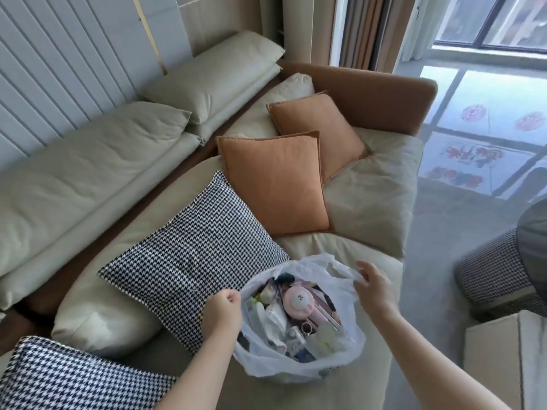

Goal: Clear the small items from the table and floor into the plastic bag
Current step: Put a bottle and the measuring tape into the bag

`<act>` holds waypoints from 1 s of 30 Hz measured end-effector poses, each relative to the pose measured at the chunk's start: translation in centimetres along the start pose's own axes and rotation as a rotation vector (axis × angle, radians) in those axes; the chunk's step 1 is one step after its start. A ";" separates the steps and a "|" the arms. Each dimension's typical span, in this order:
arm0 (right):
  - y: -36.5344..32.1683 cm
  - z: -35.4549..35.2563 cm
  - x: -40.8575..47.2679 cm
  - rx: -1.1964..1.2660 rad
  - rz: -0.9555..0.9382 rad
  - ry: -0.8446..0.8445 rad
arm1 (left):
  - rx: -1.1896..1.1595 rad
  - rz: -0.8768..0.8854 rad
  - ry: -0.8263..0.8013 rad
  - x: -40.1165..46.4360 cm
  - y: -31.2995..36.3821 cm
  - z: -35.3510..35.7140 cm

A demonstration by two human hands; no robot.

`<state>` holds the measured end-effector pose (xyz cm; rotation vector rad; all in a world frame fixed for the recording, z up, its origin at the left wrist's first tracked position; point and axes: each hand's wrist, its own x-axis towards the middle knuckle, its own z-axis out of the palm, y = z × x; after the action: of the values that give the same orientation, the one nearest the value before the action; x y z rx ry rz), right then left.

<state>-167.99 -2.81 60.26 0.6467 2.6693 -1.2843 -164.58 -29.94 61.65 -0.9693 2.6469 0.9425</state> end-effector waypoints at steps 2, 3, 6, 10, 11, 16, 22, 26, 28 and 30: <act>0.3 -0.2 -0.8 0.027 0.010 -0.017 | 0.096 0.033 0.021 -0.5 0.6 -0.3; 0.3 -0.5 -1.3 0.042 0.016 -0.022 | 0.164 0.072 0.038 -0.8 0.9 -0.4; 0.6 -1.9 -3.3 0.031 0.036 -0.023 | 0.281 0.264 0.055 -2.5 2.6 -1.0; 2.3 -4.3 -6.5 -0.161 0.082 -0.046 | 0.298 0.542 -0.134 -6.0 5.8 0.5; 2.9 -4.9 -7.2 -0.226 0.087 -0.055 | 0.313 0.605 -0.189 -7.2 6.5 1.2; 6.9 -8.7 -10.8 -0.409 0.139 -0.074 | 0.488 0.882 -0.415 -14.5 10.2 5.7; 14.6 -13.6 -15.2 -0.345 0.260 0.018 | 0.707 1.127 -0.529 -22.9 12.2 12.1; 19.9 -16.6 -18.7 -0.358 0.316 0.056 | 0.787 1.246 -0.563 -28.4 12.1 16.1; 22.7 -18.0 -20.8 -0.353 0.344 0.082 | 0.837 1.299 -0.578 -31.6 11.8 17.8; 25.6 -19.5 -23.3 -0.329 0.375 0.117 | 0.890 1.339 -0.589 -35.1 11.2 19.6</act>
<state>-134.56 18.63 60.67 1.1264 2.5871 -0.7133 -145.55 7.09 64.39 1.1746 2.4129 -0.0196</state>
